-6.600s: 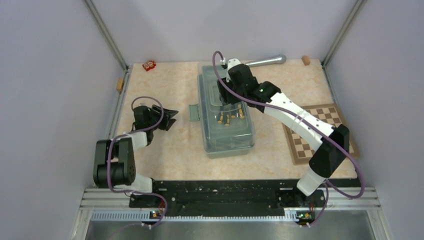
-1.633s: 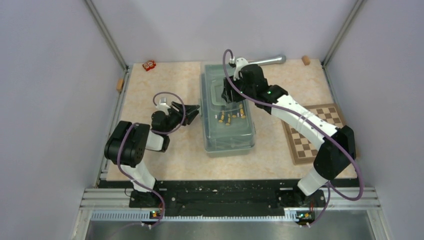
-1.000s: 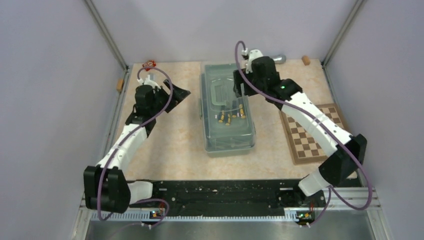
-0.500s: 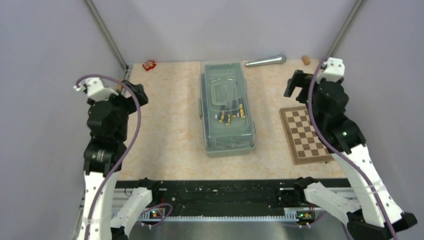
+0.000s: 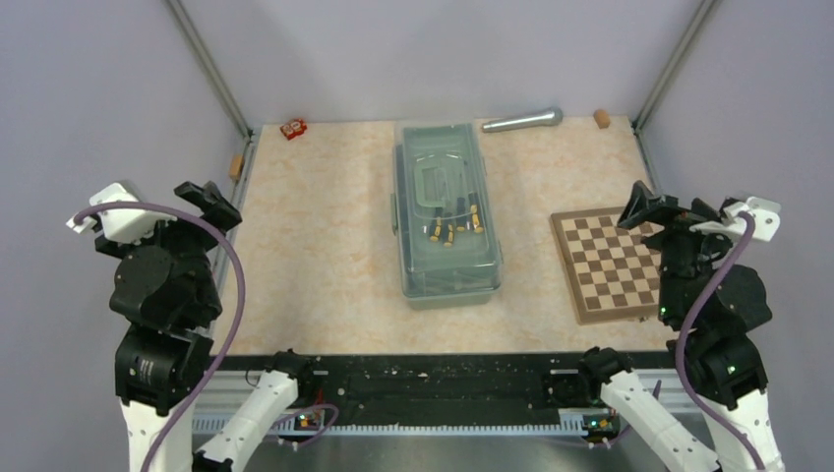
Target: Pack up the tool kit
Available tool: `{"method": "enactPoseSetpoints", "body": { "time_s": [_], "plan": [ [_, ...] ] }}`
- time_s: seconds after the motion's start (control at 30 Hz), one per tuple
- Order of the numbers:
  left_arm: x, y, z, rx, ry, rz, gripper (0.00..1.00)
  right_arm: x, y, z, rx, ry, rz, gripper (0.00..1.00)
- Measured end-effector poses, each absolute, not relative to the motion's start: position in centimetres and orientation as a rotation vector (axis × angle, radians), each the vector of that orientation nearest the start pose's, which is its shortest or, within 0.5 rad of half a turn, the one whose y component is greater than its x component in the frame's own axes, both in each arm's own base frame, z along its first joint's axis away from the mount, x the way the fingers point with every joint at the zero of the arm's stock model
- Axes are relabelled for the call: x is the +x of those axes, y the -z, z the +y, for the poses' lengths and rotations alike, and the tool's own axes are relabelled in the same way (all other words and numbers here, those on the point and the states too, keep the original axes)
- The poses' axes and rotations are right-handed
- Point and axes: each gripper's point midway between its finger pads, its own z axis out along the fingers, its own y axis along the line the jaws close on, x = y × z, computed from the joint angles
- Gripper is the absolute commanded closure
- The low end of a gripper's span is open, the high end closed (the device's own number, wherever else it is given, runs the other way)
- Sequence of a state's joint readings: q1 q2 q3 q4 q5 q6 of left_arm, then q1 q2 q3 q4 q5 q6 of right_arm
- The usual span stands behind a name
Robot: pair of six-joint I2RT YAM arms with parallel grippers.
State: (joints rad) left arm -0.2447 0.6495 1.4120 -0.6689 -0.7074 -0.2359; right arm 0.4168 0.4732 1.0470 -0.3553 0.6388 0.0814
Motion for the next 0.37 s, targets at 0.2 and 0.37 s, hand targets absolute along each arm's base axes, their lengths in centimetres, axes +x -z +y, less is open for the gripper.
{"method": "enactPoseSetpoints", "body": {
  "time_s": [0.2,0.37],
  "plan": [
    [17.0,-46.6,6.9,-0.553,-0.148,1.383,0.02,18.6,-43.4,-3.5,0.334,0.035,1.299,0.01],
    [16.8,-46.3,6.8,-0.544,-0.141,1.386,0.02,18.6,-43.2,-3.7,0.343,0.046,1.303,0.01]
  ]
}}
